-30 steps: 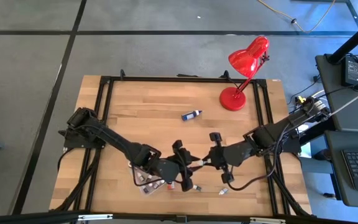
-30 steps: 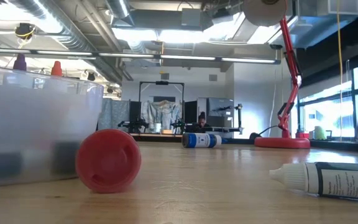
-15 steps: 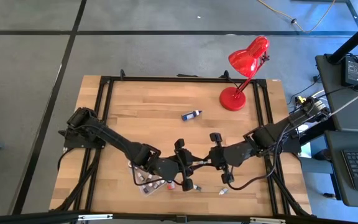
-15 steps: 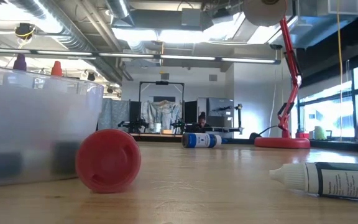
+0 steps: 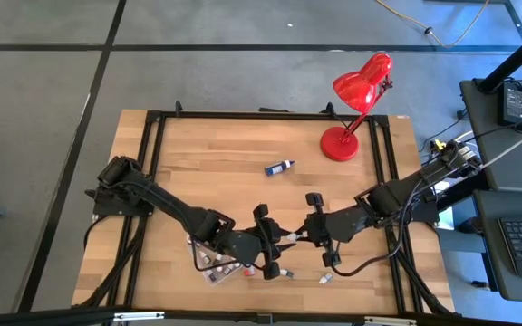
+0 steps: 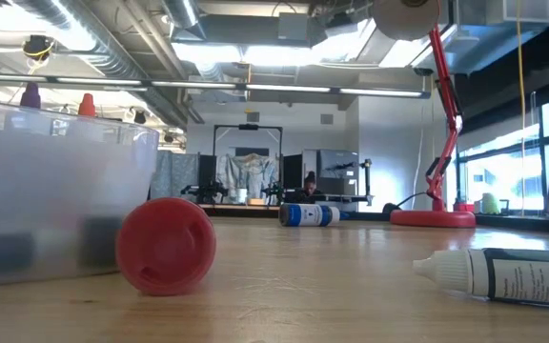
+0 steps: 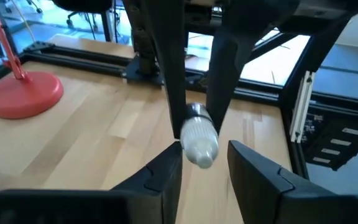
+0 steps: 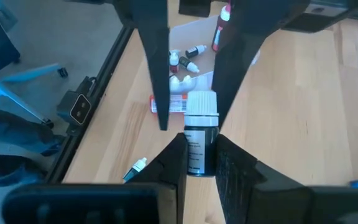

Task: Pick & Place food coloring
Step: Put the green food coloring bottle into the transparent bin

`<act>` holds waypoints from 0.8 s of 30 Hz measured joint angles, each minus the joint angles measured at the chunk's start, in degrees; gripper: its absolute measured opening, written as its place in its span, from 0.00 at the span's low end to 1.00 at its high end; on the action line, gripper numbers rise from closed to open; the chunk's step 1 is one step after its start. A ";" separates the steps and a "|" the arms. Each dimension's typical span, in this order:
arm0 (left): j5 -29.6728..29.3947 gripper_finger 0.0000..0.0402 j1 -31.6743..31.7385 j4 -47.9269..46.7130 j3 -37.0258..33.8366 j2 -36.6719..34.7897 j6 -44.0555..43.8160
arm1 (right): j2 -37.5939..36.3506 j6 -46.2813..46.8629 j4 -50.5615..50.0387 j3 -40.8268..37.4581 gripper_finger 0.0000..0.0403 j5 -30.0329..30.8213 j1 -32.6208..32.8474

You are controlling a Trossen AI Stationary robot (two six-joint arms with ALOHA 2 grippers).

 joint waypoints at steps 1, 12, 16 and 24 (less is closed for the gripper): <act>-0.19 0.31 -0.02 -0.09 0.00 0.00 -0.07 | 0.00 0.00 0.02 0.00 0.17 0.02 0.00; -1.20 0.27 -0.02 1.09 -0.04 0.00 0.01 | -0.02 0.01 0.05 0.00 0.17 -0.06 0.02; -1.93 0.25 -0.02 1.45 -0.04 0.00 0.10 | -0.02 -0.01 0.00 0.00 0.17 -0.11 0.02; -2.08 0.20 -0.02 2.81 -0.04 0.00 3.04 | -0.02 -0.36 -0.07 0.00 0.17 -0.27 0.02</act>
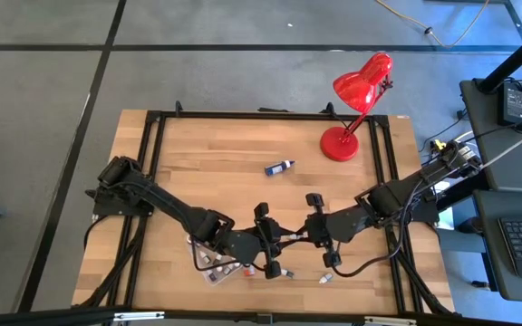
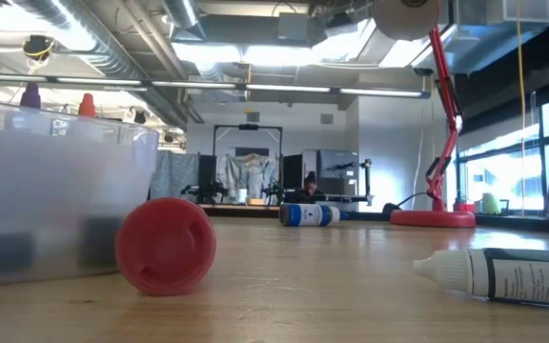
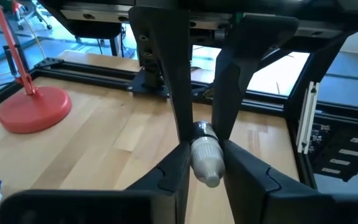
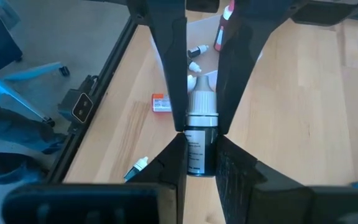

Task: Pick & Place food coloring
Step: Put the green food coloring bottle into the transparent bin

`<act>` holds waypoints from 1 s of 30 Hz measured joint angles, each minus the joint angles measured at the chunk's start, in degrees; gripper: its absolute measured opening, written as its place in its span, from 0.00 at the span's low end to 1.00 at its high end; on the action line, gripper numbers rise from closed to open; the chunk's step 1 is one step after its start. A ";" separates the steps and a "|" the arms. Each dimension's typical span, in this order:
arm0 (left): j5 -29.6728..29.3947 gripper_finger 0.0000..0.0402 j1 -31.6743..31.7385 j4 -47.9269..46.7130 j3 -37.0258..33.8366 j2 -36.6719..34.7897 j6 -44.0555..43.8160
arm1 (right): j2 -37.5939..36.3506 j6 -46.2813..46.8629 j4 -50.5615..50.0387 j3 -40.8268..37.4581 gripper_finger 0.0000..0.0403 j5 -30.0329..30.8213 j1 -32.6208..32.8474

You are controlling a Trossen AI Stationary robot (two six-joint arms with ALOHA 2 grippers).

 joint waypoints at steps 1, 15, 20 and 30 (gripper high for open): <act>0.00 0.19 0.01 -0.29 0.00 0.00 -0.02 | 0.00 -0.16 -0.06 0.00 0.17 0.02 0.00; 2.02 0.16 0.03 -3.65 0.11 -0.03 -1.16 | 0.15 -0.85 -0.66 -0.04 0.23 -1.69 -0.09; 10.19 0.16 -1.53 -13.96 -0.02 -0.73 -6.40 | 0.00 5.42 -2.66 -0.04 0.43 -1.99 -0.02; 21.84 0.16 -5.55 -42.72 0.02 -1.42 -30.40 | 3.51 11.83 -3.64 -0.04 0.66 -3.08 1.99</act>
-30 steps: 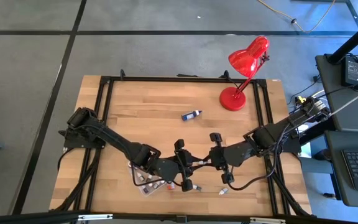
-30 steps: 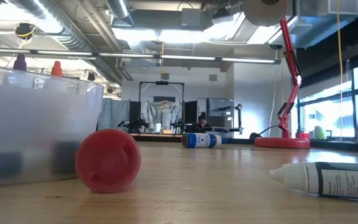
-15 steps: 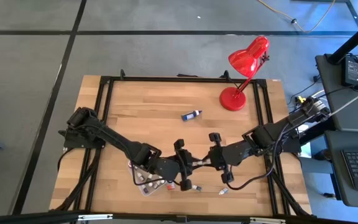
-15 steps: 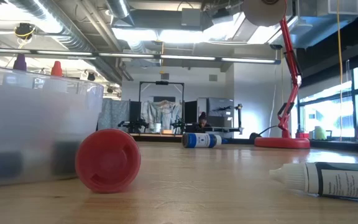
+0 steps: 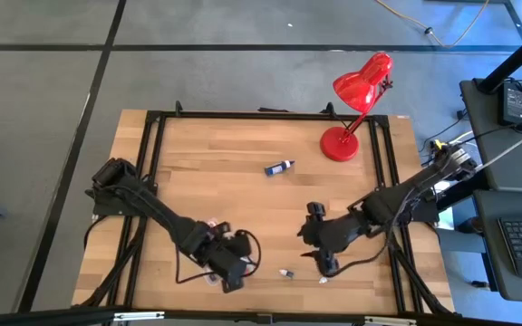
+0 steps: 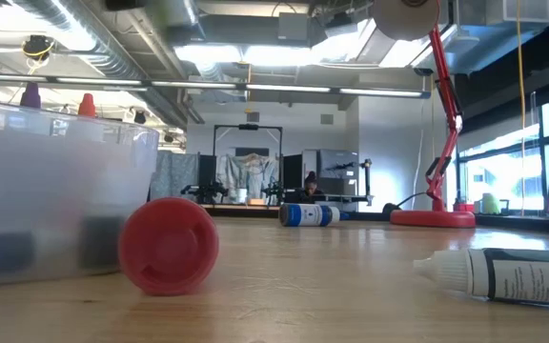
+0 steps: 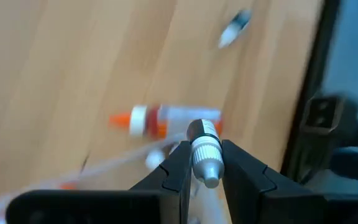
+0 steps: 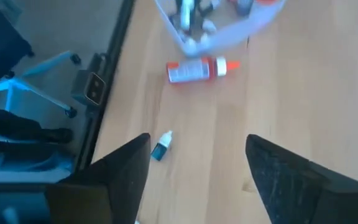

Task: Pick & Place food coloring
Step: Put the green food coloring bottle into the transparent bin

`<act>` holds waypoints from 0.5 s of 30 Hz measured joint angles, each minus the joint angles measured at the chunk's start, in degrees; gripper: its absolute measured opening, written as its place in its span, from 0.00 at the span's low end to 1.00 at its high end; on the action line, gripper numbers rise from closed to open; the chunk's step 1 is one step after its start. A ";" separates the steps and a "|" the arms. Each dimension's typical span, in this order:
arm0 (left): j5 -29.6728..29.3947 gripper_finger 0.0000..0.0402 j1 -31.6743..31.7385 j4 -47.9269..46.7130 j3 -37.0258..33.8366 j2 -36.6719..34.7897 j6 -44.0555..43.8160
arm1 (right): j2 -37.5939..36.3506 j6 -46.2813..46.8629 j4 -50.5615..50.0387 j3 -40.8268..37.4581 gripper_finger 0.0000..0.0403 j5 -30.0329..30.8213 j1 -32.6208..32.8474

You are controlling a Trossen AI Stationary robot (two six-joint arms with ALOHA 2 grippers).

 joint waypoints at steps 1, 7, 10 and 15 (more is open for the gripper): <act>0.67 0.16 -0.40 -1.66 0.00 0.13 -1.88 | 0.98 1.34 -0.26 0.00 0.66 0.04 0.36; 3.86 0.16 -2.21 -6.72 -0.04 2.72 -9.48 | 7.90 5.47 -4.02 0.00 0.67 0.06 3.41; 5.76 0.16 -2.56 -8.38 -0.04 4.80 -11.28 | 11.14 7.33 -6.73 0.00 0.67 -0.45 5.19; 5.49 0.17 -2.40 -9.03 -0.07 7.31 -12.71 | 14.71 11.35 -9.15 0.00 0.67 -4.75 7.36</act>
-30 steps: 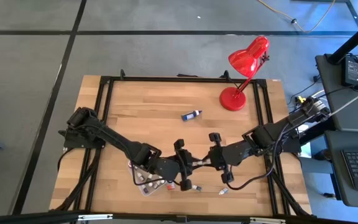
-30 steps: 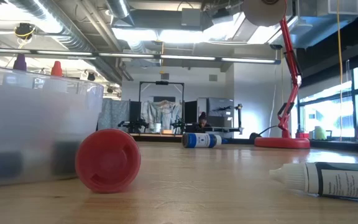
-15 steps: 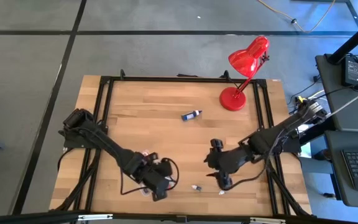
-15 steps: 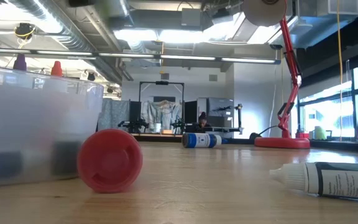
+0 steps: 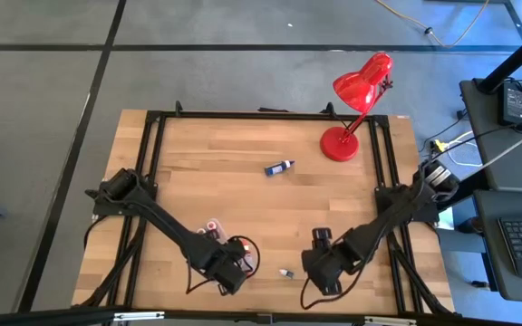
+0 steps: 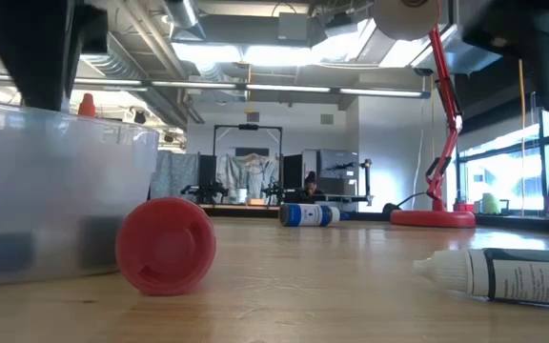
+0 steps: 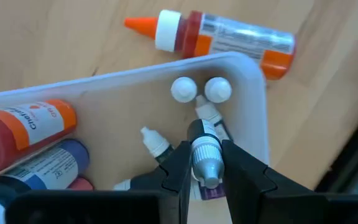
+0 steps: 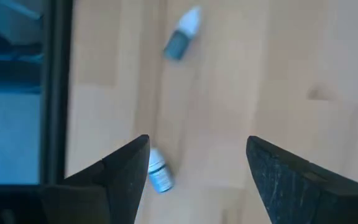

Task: Pick & Place food coloring
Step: Put the green food coloring bottle into the transparent bin, then put the blue food coloring bottle into the transparent bin

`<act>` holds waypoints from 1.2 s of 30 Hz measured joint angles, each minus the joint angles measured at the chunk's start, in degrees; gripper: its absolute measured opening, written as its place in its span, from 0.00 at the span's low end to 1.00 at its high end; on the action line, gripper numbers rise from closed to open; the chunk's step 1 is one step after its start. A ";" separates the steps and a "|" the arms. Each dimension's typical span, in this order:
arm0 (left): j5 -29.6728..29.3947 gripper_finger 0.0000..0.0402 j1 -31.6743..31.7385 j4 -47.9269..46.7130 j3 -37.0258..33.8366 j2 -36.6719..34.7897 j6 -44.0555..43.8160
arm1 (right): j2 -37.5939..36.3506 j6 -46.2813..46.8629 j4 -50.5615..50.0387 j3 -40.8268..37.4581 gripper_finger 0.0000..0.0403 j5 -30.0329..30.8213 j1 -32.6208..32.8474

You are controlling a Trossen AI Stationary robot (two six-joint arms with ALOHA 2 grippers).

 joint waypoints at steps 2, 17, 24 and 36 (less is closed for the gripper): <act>0.12 0.17 0.39 0.16 0.00 1.04 0.05 | 1.09 -0.23 -0.29 0.00 0.67 -1.65 0.94; 0.01 0.24 1.56 0.67 0.00 3.92 0.08 | 9.74 -7.80 -0.47 0.02 0.60 -5.73 5.41; 0.01 0.25 1.53 0.86 0.00 3.92 -1.06 | 13.89 -8.00 -0.49 0.02 0.48 -5.78 5.86; -3.10 0.30 0.85 1.10 0.00 -0.82 0.25 | 14.87 -7.60 -1.07 0.11 0.18 -5.54 5.84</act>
